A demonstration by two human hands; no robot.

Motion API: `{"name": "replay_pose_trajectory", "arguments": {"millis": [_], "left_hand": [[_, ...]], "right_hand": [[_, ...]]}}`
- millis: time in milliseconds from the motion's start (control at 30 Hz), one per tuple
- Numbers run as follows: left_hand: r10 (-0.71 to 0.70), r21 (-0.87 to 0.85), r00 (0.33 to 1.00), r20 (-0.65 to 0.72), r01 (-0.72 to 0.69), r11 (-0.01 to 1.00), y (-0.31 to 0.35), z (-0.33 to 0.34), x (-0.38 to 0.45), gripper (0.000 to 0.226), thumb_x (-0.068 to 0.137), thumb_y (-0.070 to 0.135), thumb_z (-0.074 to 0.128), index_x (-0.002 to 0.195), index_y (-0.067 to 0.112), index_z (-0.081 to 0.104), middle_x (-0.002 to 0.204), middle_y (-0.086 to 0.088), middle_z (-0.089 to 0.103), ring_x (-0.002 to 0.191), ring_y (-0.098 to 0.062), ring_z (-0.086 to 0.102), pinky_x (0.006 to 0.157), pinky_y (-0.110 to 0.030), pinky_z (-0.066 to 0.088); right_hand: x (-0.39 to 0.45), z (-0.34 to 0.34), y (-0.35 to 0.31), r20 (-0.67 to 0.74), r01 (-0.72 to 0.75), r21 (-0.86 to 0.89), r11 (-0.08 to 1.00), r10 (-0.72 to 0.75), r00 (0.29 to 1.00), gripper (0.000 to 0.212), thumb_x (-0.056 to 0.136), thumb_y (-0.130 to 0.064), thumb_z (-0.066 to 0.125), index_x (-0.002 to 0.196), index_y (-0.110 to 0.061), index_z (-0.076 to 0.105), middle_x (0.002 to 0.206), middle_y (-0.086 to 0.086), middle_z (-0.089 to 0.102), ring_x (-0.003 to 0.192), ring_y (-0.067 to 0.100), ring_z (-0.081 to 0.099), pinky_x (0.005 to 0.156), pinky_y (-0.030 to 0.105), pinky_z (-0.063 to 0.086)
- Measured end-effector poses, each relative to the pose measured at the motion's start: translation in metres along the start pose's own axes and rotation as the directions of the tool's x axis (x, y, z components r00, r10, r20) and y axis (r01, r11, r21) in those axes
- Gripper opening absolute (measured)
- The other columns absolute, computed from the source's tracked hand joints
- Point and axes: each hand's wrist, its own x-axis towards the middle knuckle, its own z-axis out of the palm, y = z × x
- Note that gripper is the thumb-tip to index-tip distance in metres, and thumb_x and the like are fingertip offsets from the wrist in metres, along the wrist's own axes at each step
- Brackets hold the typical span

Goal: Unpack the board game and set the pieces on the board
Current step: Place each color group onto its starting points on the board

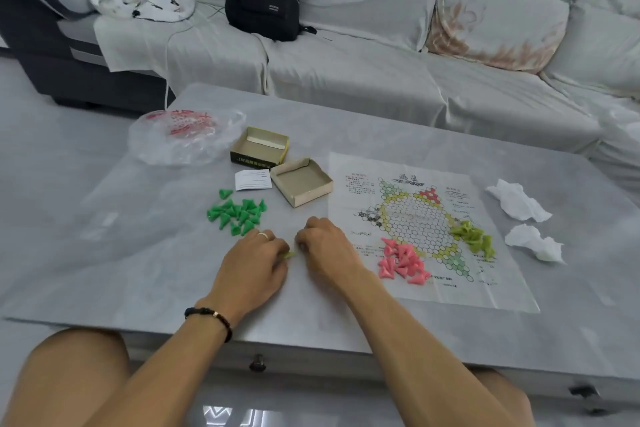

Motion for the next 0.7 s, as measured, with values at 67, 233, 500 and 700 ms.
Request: {"name": "replay_pose_trajectory", "arguments": {"millis": [67,233,500,700], "left_hand": [[-0.023,-0.057,1.0,-0.004,0.022,0.998,0.004,-0.003,0.005,0.023,0.088,0.02,0.057,0.109,0.016,0.065,0.097,-0.001,0.062,0.092,-0.021,0.056,0.075,-0.034,0.048],[0.025,-0.146,1.0,-0.016,-0.027,0.989,0.037,-0.01,0.042,0.022,0.085,0.019,0.06,0.106,0.019,0.066,0.094,0.001,0.065,0.085,-0.018,0.06,0.076,-0.035,0.049],[0.232,-0.265,0.967,0.104,-0.198,0.944,0.165,0.027,0.12,0.016,0.086,0.019,0.057,0.101,0.022,0.061,0.095,0.007,0.065,0.083,-0.013,0.057,0.076,-0.03,0.047],[0.329,-0.181,0.912,0.244,-0.291,0.939,0.239,0.093,0.16,0.019,0.088,0.018,0.056,0.106,0.022,0.061,0.103,0.001,0.065,0.092,-0.019,0.059,0.08,-0.036,0.05]], "right_hand": [[0.001,-0.006,0.001,-0.008,-0.012,0.051,0.999,0.012,1.0,0.028,0.087,-0.001,0.054,0.11,-0.008,0.068,0.109,0.012,0.058,0.105,0.03,0.053,0.083,0.034,0.042],[-0.014,-0.047,0.035,-0.148,-0.092,0.189,0.978,0.121,0.982,0.025,0.093,-0.011,0.052,0.113,-0.01,0.067,0.112,0.01,0.062,0.102,0.026,0.057,0.089,0.038,0.046],[-0.089,-0.096,0.18,-0.243,-0.459,0.373,0.806,0.563,0.79,0.006,0.082,-0.01,0.066,0.086,-0.015,0.068,0.087,0.0,0.067,0.084,0.018,0.062,0.074,0.029,0.047],[-0.119,-0.092,0.27,-0.137,-0.614,0.346,0.71,0.685,0.715,0.023,0.087,-0.005,0.054,0.101,-0.012,0.072,0.103,0.001,0.071,0.089,0.013,0.061,0.073,0.021,0.041]]}}
